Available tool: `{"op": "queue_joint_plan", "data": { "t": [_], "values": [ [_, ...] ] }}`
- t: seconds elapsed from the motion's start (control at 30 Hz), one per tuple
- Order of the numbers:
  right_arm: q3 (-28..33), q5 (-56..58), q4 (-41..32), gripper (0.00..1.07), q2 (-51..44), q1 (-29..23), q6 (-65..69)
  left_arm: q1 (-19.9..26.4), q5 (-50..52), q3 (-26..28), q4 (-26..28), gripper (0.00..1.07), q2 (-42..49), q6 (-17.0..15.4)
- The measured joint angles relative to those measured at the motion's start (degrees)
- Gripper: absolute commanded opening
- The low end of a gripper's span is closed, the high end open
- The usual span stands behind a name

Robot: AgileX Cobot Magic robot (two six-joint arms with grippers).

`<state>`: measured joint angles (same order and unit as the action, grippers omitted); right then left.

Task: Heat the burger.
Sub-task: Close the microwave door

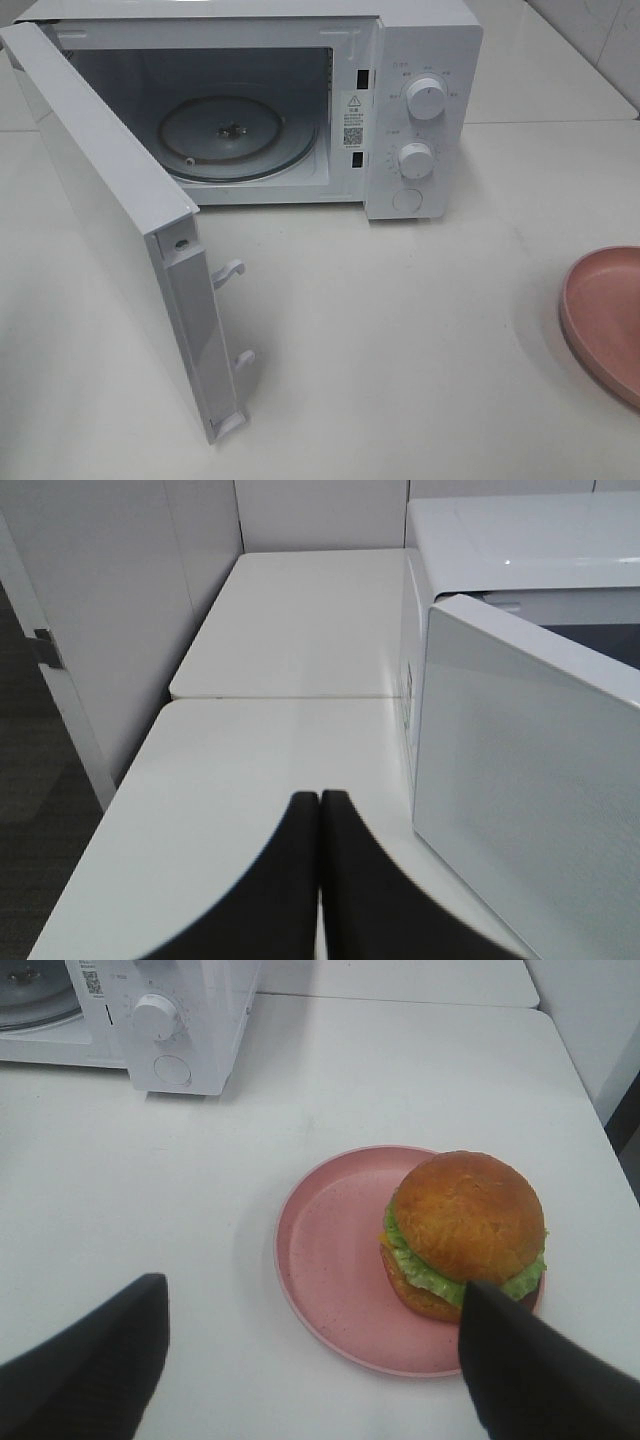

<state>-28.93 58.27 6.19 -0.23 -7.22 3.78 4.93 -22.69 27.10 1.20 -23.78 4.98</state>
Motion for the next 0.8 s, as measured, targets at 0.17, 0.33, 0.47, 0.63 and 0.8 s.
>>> {"op": "queue_joint_plan", "data": {
  "t": [0.17,0.33,0.47,0.63,0.8],
  "values": [
    [0.00,0.00,0.00,0.76,0.00,0.00,0.00,0.00,14.90,-5.96,0.00,0.00,-4.13,0.00],
    [0.00,0.00,0.00,0.76,0.00,0.00,0.00,0.00,29.79,-11.92,0.00,0.00,-8.77,-0.06],
    [0.00,0.00,0.00,0.76,0.00,0.00,0.00,0.00,40.91,-15.70,0.00,0.00,-13.18,-0.11],
    [0.00,0.00,0.00,0.76,0.00,0.00,0.00,0.00,48.53,-18.05,0.00,0.00,-19.60,-0.11],
    [0.00,0.00,0.00,0.76,0.00,0.00,0.00,0.00,54.32,-18.33,0.00,0.00,-27.90,-0.17]
  ]
}}
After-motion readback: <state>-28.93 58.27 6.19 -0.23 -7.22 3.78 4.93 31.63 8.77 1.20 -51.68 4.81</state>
